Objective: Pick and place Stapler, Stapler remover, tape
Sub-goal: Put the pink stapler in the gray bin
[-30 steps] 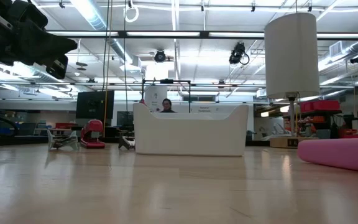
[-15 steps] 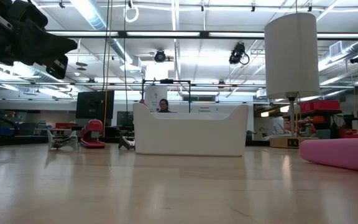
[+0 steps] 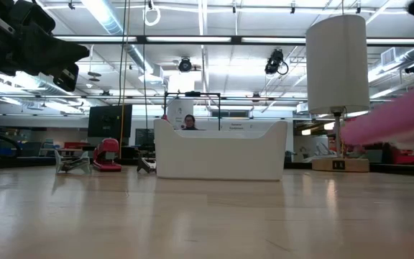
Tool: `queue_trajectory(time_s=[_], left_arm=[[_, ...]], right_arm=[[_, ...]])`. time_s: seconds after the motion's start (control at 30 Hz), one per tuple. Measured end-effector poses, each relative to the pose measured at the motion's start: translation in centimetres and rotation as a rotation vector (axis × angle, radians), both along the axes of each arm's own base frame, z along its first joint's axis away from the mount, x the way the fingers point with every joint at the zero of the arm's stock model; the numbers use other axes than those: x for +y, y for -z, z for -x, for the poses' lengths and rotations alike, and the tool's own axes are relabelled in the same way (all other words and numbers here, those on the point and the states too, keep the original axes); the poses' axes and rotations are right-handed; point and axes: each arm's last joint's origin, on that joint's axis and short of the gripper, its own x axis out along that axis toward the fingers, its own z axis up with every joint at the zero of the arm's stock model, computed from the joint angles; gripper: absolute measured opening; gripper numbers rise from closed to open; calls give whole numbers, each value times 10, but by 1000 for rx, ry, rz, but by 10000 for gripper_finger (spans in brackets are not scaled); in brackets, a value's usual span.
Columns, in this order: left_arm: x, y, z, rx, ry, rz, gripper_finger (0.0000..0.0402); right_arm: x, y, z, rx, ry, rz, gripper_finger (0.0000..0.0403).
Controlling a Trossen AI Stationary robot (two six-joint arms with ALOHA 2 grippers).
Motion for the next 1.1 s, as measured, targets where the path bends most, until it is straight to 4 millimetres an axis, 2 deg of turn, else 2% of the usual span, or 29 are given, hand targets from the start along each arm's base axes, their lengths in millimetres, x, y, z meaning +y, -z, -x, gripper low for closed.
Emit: queue_trajectory(time_s=[0.37,0.53,0.83,1.1], left_arm=[[0,0,0,0,0,0,3],[0,0,0,0,0,0,3],[0,0,0,0,0,0,3],[0,0,0,0,0,0,3]], right_arm=[[-58,-49,-16,-202,210,-51,245],[-91,-66,-25,-278,372,-113,245],[-147,-79,-44,-416,780,-193,245],[-177,-92,-62,-621,1019,-316,245]])
